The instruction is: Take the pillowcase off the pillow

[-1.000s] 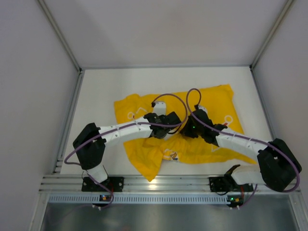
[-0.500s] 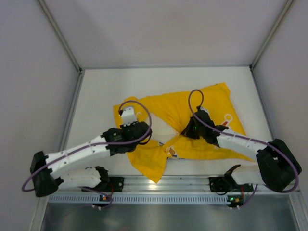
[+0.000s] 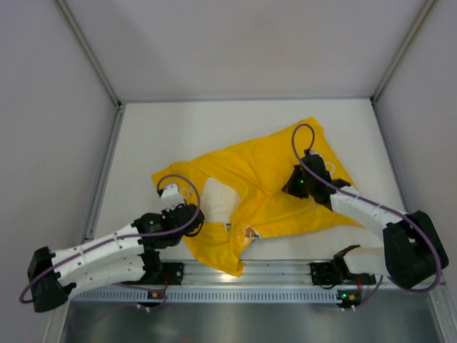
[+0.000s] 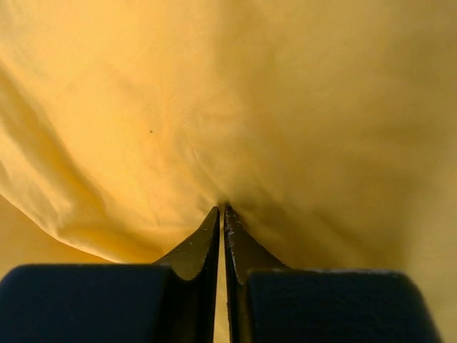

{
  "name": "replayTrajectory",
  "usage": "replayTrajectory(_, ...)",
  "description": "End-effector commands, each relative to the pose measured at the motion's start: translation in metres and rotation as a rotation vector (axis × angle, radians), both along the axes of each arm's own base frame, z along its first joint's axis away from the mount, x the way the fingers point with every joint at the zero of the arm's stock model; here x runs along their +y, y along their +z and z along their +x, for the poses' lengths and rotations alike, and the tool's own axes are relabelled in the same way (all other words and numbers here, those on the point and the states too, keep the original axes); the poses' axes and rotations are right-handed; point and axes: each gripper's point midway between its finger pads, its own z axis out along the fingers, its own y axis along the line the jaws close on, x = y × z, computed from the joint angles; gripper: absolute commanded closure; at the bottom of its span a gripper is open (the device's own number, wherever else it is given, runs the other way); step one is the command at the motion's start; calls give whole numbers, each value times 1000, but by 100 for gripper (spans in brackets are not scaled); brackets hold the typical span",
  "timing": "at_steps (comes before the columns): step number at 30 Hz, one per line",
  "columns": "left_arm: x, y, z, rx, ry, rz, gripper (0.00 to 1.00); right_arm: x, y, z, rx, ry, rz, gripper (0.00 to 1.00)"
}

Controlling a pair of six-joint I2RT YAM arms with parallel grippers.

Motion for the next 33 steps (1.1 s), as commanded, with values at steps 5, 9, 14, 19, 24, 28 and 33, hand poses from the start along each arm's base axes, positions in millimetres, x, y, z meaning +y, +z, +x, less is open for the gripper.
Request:
replayTrajectory(5,-1,-5,-8,-8,-38,-71,100,47,59,-12,-177,328,-68,56)
replayTrajectory(9,-9,-5,-6,-13,-52,-103,100,99,98,-59,-265,479,-33,28)
replayTrajectory(14,-20,-8,-6,-51,-92,-193,100,151,133,-102,-292,627,87,1)
replayTrajectory(19,-19,-8,-10,-66,-105,-239,100,191,137,-114,-274,714,88,2)
replayTrajectory(24,-20,-5,-11,-83,-109,-280,100,229,131,-113,-259,752,84,5)
replayTrajectory(28,-20,-1,-11,-99,-117,-296,100,249,99,-106,-209,748,-12,0)
replayTrajectory(33,-16,-7,-12,-101,-109,-300,100,269,85,-110,-182,766,-77,1)
